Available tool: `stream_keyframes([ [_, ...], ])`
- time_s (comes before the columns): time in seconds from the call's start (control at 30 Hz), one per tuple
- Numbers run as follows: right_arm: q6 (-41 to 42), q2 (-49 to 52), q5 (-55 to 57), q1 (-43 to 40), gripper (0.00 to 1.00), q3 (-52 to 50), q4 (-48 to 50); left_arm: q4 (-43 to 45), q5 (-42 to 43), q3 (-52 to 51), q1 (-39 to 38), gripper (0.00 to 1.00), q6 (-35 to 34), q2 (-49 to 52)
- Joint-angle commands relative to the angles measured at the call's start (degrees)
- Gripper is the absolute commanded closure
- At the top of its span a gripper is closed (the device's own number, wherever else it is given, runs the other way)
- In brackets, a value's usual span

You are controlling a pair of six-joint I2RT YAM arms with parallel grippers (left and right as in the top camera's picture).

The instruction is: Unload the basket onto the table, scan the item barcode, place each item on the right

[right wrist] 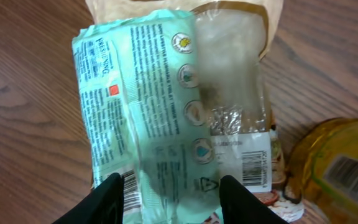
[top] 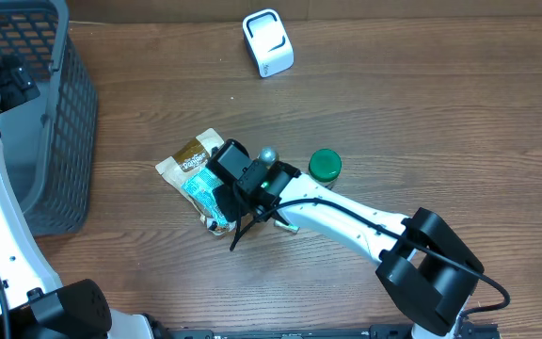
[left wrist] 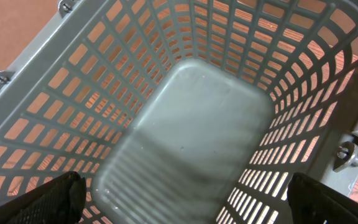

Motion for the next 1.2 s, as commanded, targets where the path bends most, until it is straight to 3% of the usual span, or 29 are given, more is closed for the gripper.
stream_keyframes([
  [0.0, 0.15, -1.86, 1.29, 0.11, 0.52, 1.64, 0.13, 0.02, 0.44, 0.83, -0.11, 0.01, 1.09, -0.13],
  [0.13, 0.15, -1.86, 2.89, 0.0, 0.48, 1.64, 1.03, 0.02, 0.42, 0.83, -0.11, 0.0, 1.07, -0.13],
  [0.23, -0.09, -1.84, 2.93, 0.0, 0.39, 1.62, 1.88, 0.02, 0.42, 0.85, -0.11, 0.0, 1.07, -0.13],
  [0.37, -0.28, -1.75, 4.68, -0.04, 0.37, 1.62, 5.14, 0.02, 0.42, 0.83, -0.11, 0.0, 1.07, -0.13],
  [0.5, -0.26, -1.75, 9.4, -0.04, 0.49, 1.62, 9.35, 0.02, 0.44, 0.83, -0.11, 0.01, 1.09, -0.13],
  [0.57, -0.24, -1.75, 10.97, -0.04, 0.61, 1.62, 10.47, 0.02, 0.44, 0.83, -0.13, 0.01, 1.07, -0.13],
  [0.6, 0.22, -1.73, 11.04, -0.02, 0.77, 1.62, 10.62, 0.02, 0.42, 0.83, -0.11, 0.0, 1.09, -0.13],
  [0.7, 1.18, -1.64, 9.81, 0.09, 0.89, 1.62, 9.55, 0.02, 0.42, 0.83, -0.11, 0.0, 1.07, -0.13],
  [1.17, 1.18, 3.65, 18.56, -0.15, 0.9, 1.57, 10.05, 0.02, 0.44, 0.83, -0.13, 0.0, 1.07, -0.13],
])
